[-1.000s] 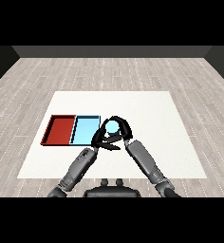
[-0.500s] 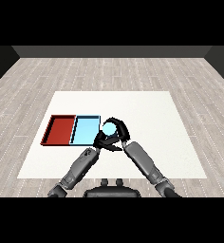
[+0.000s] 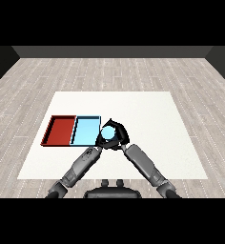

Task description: Pick the blue can and put it in the blue box

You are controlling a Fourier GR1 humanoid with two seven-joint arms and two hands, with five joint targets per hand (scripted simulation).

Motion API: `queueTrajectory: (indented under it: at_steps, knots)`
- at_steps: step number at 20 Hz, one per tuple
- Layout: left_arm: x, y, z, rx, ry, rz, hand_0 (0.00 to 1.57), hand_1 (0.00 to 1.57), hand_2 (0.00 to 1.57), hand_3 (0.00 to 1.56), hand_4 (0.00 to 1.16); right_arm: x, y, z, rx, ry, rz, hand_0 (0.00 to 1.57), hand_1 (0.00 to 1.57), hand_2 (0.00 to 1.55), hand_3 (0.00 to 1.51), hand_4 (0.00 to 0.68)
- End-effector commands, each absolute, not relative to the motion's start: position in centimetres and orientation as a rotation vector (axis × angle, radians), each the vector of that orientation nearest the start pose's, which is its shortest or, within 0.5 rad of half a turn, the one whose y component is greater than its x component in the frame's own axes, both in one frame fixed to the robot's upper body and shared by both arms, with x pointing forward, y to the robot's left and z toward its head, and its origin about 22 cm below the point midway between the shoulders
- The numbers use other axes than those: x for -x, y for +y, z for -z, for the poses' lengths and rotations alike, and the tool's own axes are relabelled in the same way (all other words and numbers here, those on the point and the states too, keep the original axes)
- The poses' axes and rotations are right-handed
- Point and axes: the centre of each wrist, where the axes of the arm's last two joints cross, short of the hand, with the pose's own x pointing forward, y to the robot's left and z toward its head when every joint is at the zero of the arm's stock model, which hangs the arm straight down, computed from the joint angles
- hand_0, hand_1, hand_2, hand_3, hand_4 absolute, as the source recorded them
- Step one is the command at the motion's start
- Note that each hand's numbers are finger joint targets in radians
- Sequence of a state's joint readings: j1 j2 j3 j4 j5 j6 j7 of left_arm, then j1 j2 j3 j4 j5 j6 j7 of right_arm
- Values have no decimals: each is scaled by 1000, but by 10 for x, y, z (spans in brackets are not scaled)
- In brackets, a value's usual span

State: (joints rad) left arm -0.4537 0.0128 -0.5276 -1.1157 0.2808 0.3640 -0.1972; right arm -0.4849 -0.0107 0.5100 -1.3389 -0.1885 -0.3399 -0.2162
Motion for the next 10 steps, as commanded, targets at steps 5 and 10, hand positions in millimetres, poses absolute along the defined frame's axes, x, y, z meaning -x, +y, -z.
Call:
queueTrajectory:
  at_steps: [5,10]
  knots:
    - [-315,66,12,109,-1674,313,0,0,0,0,206,-298,-68,-69,-365,-1903,-269,1475,1475,1457,1399,559]
    - [-323,76,3,139,-1674,208,776,776,789,205,641,-301,-51,-55,-378,-1879,-248,1483,1483,1461,1408,587]
